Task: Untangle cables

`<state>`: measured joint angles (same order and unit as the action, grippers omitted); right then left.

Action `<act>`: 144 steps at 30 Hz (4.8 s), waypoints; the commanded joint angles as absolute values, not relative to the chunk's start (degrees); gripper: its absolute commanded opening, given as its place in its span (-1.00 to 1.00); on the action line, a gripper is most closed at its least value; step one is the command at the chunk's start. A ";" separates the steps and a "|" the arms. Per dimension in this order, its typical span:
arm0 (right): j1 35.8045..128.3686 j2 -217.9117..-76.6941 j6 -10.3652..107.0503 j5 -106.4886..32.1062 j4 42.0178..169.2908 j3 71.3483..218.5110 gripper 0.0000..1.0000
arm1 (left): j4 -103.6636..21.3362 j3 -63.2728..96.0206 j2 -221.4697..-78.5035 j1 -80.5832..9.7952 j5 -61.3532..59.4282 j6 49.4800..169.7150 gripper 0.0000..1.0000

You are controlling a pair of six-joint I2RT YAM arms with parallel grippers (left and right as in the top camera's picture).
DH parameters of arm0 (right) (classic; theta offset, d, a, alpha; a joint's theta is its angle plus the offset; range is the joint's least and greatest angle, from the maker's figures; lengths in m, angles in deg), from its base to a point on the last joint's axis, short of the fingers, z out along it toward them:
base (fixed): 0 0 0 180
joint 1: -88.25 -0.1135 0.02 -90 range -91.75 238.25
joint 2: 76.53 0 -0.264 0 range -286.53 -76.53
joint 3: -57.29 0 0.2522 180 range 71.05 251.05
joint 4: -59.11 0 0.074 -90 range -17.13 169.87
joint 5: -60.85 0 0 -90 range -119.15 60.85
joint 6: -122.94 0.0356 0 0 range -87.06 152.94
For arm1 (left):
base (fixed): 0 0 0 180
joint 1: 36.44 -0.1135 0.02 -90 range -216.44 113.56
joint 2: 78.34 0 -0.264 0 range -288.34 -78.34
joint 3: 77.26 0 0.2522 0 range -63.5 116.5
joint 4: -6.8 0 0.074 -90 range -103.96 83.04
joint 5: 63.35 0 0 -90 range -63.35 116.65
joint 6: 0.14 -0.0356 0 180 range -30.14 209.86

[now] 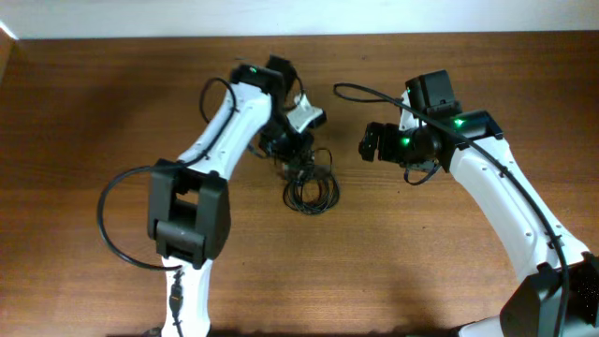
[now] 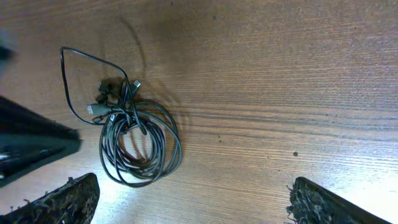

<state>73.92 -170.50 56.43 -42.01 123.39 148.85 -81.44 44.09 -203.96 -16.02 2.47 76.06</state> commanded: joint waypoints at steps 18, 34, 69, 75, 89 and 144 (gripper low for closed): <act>74.08 -170.79 54.20 -40.87 123.52 149.81 0.98 | -64.82 32.35 -203.74 -8.59 22.32 96.65 -0.10; 74.03 -170.79 48.10 -51.85 121.45 149.81 0.98 | -70.24 42.78 -202.89 -15.43 -2.62 88.08 -1.00; 79.67 -166.79 48.36 -50.43 121.58 149.88 -0.92 | -77.63 53.22 -202.69 -42.18 -0.61 81.92 -1.00; 68.76 -166.90 49.89 -50.56 119.22 149.88 -0.92 | -83.58 53.22 -202.69 -37.28 -12.61 65.81 0.43; 63.41 -167.90 53.37 -52.87 113.27 149.88 -0.92 | -79.16 53.22 -202.78 -29.44 -35.10 55.03 0.32; 73.11 -169.15 55.71 -66.14 104.16 149.73 0.23 | -76.45 54.89 -203.04 -32.00 -28.74 70.81 -1.00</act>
